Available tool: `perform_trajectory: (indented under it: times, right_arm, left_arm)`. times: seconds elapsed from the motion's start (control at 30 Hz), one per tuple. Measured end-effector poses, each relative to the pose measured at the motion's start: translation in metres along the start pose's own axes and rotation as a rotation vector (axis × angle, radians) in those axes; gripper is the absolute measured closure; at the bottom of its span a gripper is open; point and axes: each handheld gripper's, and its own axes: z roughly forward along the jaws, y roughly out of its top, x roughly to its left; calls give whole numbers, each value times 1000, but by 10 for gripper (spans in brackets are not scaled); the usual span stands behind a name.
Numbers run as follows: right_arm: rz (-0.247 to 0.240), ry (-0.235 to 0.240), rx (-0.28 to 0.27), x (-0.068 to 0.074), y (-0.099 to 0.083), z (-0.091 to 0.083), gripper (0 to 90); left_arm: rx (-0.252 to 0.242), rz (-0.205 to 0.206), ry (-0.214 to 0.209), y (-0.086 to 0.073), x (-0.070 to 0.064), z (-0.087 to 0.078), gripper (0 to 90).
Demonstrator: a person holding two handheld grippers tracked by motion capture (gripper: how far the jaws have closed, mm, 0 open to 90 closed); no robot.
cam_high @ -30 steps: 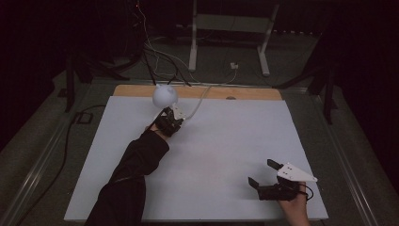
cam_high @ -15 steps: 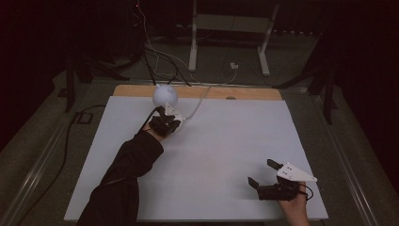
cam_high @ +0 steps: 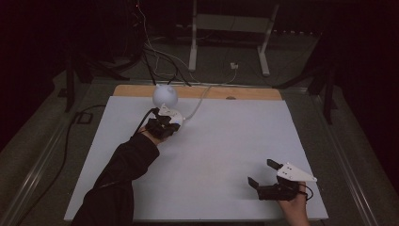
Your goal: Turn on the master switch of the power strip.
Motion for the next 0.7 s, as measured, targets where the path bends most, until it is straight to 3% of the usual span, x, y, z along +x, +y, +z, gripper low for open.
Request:
perform_trajectory:
  times: [0.1, 0.2, 0.37, 0.6, 0.7]
  right_arm:
    - [1, 1, 1, 0, 0, 0, 0]
    - [2, 1, 1, 0, 0, 0, 0]
    - [1, 0, 3, 0, 0, 1, 0]
    - [1, -2, 6, 0, 0, 1, 0]
    - [1, -2, 8, 1, 0, 1, 0]
  left_arm:
    - [-9, -9, -29, -1, 0, -5, 792]
    - [-5, -6, -56, -3, -1, -10, 675]
    - [-1, -2, -76, -6, -3, -15, 558]
    - [12, -21, -85, -8, -5, -24, 264]
    - [7, -28, -127, -9, -3, -28, 115]
